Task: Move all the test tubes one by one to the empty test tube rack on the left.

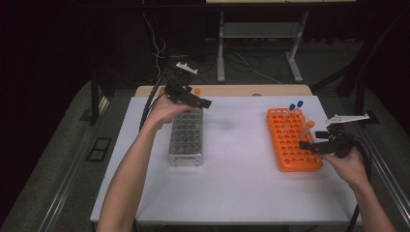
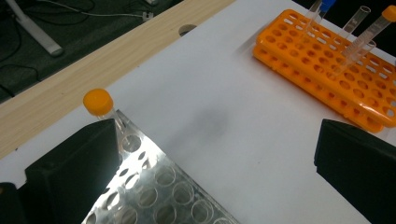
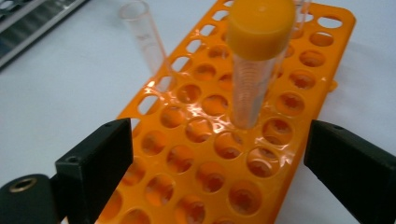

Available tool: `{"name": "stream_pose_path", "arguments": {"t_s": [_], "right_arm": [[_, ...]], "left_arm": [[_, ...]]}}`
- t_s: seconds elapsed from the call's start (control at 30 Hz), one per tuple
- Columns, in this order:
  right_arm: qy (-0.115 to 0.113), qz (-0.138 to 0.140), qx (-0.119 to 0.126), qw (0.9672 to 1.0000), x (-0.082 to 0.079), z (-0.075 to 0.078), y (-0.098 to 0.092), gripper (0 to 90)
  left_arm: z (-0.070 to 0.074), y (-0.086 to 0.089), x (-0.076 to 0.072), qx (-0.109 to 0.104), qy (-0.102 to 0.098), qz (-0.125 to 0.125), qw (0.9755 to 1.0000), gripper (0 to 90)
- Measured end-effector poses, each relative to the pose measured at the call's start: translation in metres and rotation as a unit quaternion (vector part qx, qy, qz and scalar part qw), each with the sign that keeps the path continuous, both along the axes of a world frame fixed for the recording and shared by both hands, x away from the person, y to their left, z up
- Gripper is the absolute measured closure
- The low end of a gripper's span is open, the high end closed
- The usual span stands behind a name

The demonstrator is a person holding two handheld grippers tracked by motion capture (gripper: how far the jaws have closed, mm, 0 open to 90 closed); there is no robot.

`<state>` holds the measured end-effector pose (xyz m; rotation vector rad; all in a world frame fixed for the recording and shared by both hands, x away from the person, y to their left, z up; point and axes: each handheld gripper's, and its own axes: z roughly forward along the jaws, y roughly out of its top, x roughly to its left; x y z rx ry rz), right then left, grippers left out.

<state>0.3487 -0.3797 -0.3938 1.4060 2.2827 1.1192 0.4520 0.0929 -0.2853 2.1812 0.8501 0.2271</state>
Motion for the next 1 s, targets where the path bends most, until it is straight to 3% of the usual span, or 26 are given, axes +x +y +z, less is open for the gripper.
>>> {"name": "stream_pose_path", "arguments": {"t_s": [0.07,0.2,0.37,0.63,0.8,1.0], "right_arm": [[-0.004,-0.004,0.000,1.0000,0.003,-0.002,-0.001,18.4],[-0.011,-0.014,-0.002,0.9998,0.009,-0.005,-0.002,23.7],[-0.021,-0.023,-0.010,0.9995,0.014,-0.008,-0.002,38.0],[-0.033,-0.020,-0.017,0.9991,0.020,-0.013,0.001,52.9],[-0.037,-0.018,-0.024,0.9989,0.022,-0.015,0.005,71.4],[-0.045,-0.017,-0.037,0.9982,0.017,-0.008,0.007,73.4]], "left_arm": [[0.000,0.003,-0.005,-0.005,-0.001,-0.001,1.0000,0.0],[-0.001,0.008,-0.014,-0.008,-0.003,-0.004,1.0000,0.0],[-0.004,0.009,-0.024,-0.010,-0.004,-0.014,0.9998,0.0],[-0.004,0.007,-0.038,-0.008,-0.008,-0.032,0.9994,0.0],[-0.003,0.007,-0.042,-0.005,-0.011,-0.037,0.9993,0.0],[-0.002,0.009,-0.044,-0.006,-0.010,-0.035,0.9993,0.0]]}}
